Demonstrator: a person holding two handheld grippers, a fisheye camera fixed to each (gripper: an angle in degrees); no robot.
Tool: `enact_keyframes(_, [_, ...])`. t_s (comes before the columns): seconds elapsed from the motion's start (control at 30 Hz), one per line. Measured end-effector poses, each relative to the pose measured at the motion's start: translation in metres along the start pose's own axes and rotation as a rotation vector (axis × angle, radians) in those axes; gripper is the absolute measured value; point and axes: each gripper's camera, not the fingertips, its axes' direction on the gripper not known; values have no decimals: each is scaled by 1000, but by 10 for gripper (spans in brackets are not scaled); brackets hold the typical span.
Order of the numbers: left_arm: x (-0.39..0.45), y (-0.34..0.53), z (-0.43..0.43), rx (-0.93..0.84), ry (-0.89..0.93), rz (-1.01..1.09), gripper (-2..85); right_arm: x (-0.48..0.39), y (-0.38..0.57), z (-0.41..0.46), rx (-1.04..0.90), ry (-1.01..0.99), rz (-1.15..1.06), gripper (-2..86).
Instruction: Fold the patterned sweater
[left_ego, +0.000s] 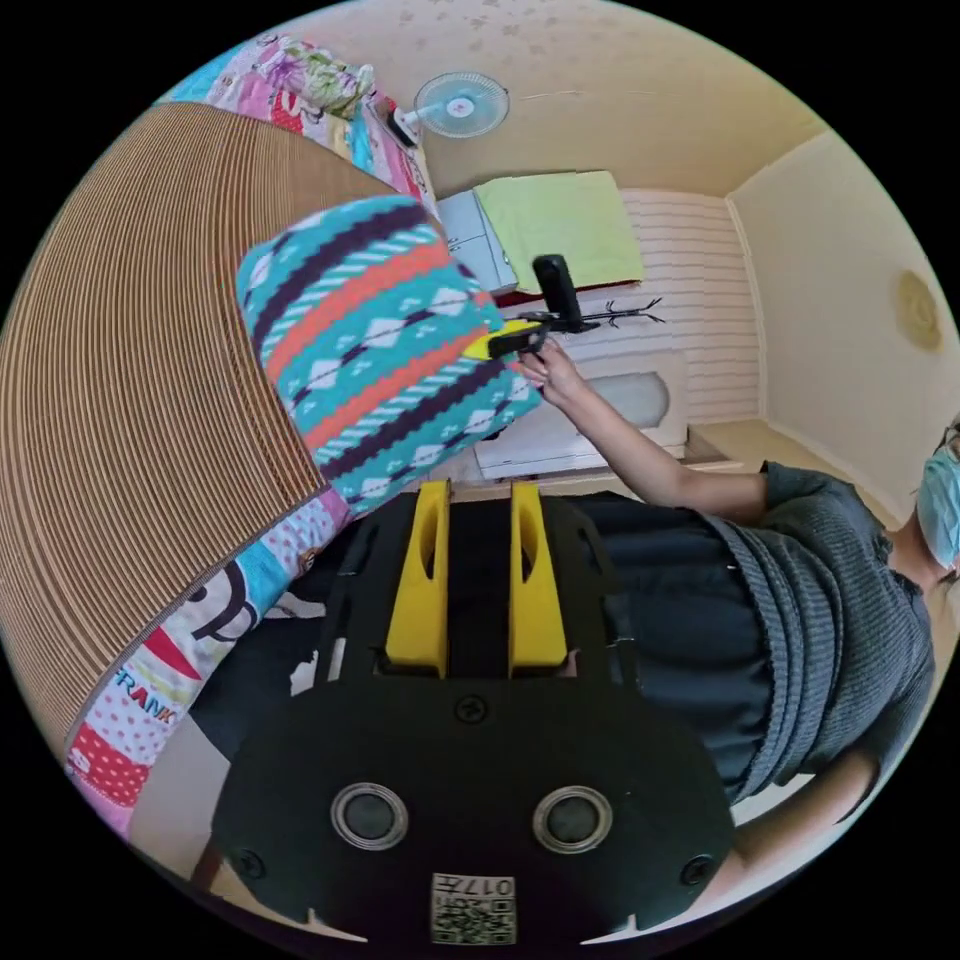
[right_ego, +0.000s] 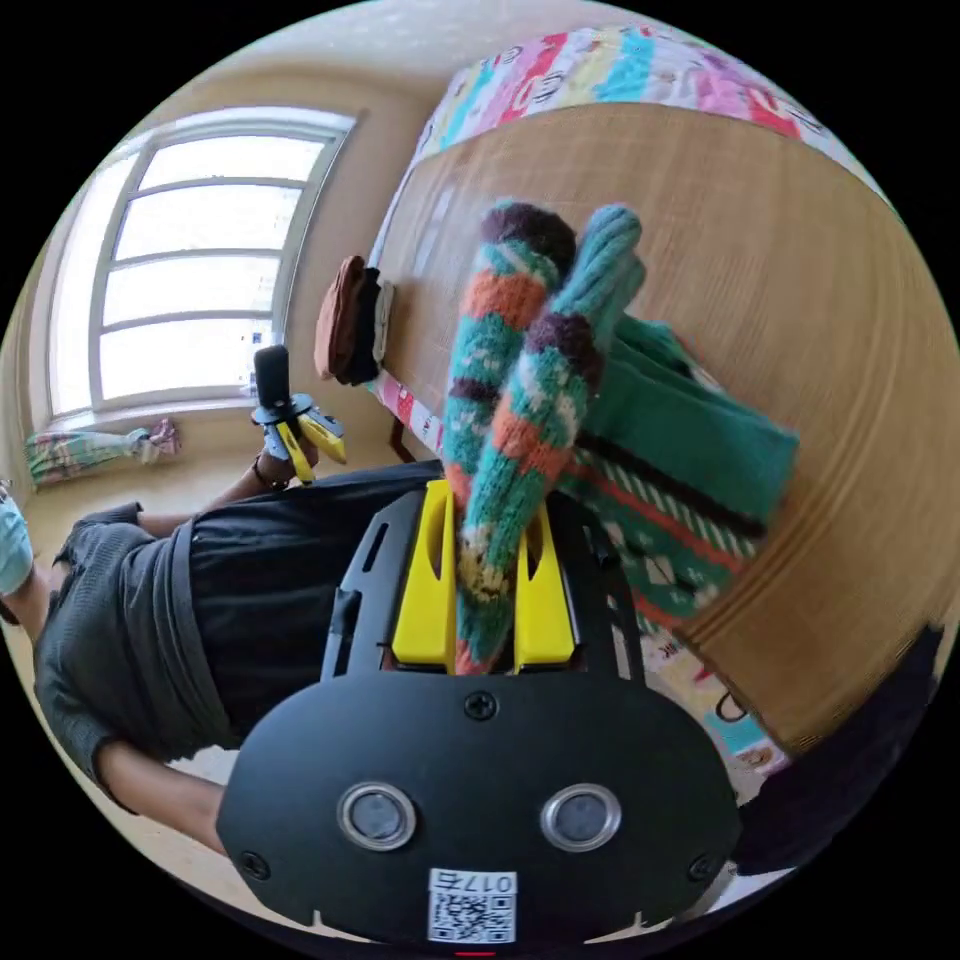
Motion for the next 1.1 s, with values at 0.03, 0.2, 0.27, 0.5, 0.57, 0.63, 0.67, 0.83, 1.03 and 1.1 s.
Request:
enact_keyframes(0.03, [-5, -3, 7, -11, -5, -20, 106, 19, 18, -5, 10, 1, 62, 97])
enact_keyframes(0.2, [-52, -33, 69, -91, -102, -223, 151, 149, 169, 1, 124, -85, 696, 168])
enact_keyframes(0.27, [-70, -46, 83, -99, -151, -268, 171, 160, 198, 10, 243, -243, 687, 185])
enact_keyframes(0.5, [-163, -101, 112, 46, -108, -442, 229, 165, 214, 55, 369, -528, 548, 277])
enact_keyframes(0.57, [-190, -109, 113, 106, -104, -483, 237, 160, 208, 61, 378, -516, 500, 284])
enact_keyframes(0.63, [-217, -113, 118, 140, -73, -529, 245, 156, 204, 64, 406, -510, 462, 290])
enact_keyframes(0.67, [-233, -115, 124, 141, -44, -542, 248, 156, 204, 67, 442, -517, 461, 294])
enact_keyframes(0.83, [-270, -116, 160, 94, 62, -506, 242, 148, 191, 96, 407, -591, 364, 290])
enact_keyframes(1.03, [-291, -94, 189, 13, 215, -513, 221, 108, 171, 160, 236, -768, 270, 248])
enact_keyframes(1.1, [-274, -93, 199, -114, 199, -449, 209, 89, 171, 189, 109, -825, 285, 225])
